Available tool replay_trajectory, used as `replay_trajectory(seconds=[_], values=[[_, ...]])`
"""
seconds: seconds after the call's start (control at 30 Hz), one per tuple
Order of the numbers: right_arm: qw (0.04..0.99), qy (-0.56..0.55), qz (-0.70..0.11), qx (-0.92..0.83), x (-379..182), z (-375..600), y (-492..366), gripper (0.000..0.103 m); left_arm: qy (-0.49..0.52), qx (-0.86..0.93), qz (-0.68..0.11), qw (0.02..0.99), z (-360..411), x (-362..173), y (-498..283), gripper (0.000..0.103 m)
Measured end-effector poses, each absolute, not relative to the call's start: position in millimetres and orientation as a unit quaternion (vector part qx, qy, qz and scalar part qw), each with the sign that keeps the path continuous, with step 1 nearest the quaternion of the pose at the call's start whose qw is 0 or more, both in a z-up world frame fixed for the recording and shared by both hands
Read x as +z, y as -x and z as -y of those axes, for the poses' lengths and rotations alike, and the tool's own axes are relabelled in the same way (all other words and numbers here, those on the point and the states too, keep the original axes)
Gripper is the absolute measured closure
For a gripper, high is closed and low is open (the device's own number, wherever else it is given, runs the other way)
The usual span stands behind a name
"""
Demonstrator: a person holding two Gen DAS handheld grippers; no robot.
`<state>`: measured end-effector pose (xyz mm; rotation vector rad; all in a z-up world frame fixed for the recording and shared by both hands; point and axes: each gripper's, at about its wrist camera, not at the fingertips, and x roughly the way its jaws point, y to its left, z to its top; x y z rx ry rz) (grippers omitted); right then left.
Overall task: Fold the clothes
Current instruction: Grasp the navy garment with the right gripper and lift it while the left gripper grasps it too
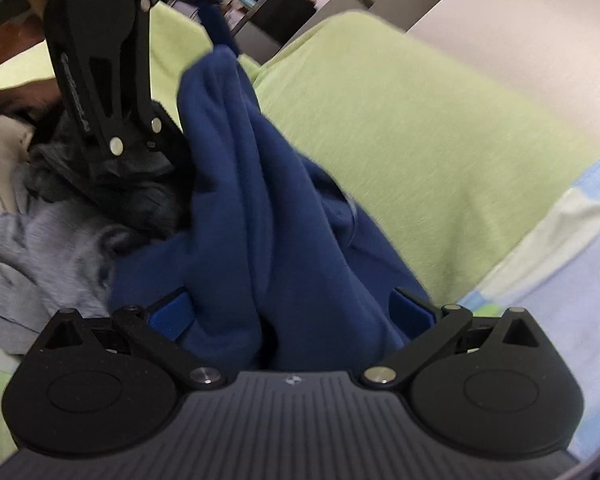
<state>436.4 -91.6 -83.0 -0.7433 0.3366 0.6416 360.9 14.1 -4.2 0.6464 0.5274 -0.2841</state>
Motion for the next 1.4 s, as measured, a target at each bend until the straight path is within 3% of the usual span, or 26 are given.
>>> replay_trajectory(seconds=[0.03,0.07,0.13,0.17,0.2,0.57,0.9,1.2,1.4], values=[[0.868,0.341,-0.180,0.313,-83,95,-444,0.003,-0.316,-0.141,-0.261,0.901,-13,-7,-365,0.032],[0.866,0.332,-0.195,0.318,-83,98,-447,0.010,-0.319,-0.146,-0.269,0.897,-12,-11,-369,0.043],[0.863,0.312,-0.224,0.328,-84,104,-454,0.045,-0.320,-0.147,-0.282,0.892,-6,-13,-374,0.067],[0.861,0.307,-0.233,0.332,-84,105,-455,0.079,-0.320,-0.146,-0.283,0.892,-5,-14,-373,0.074],[0.860,0.306,-0.235,0.333,-84,108,-452,0.087,-0.322,-0.143,-0.276,0.894,-3,-13,-370,0.077],[0.914,0.239,-0.138,0.297,-13,197,-358,0.092,-0.292,-0.118,-0.137,0.939,33,69,-276,0.080],[0.939,0.271,-0.058,0.204,97,327,-167,0.092,-0.295,-0.181,-0.040,0.937,134,140,-70,0.079],[0.951,0.270,-0.103,0.110,149,433,48,0.092,-0.293,-0.302,-0.029,0.907,240,144,74,0.079],[0.950,0.277,-0.139,0.048,158,500,96,0.092,-0.297,-0.353,0.007,0.887,314,157,90,0.079]])
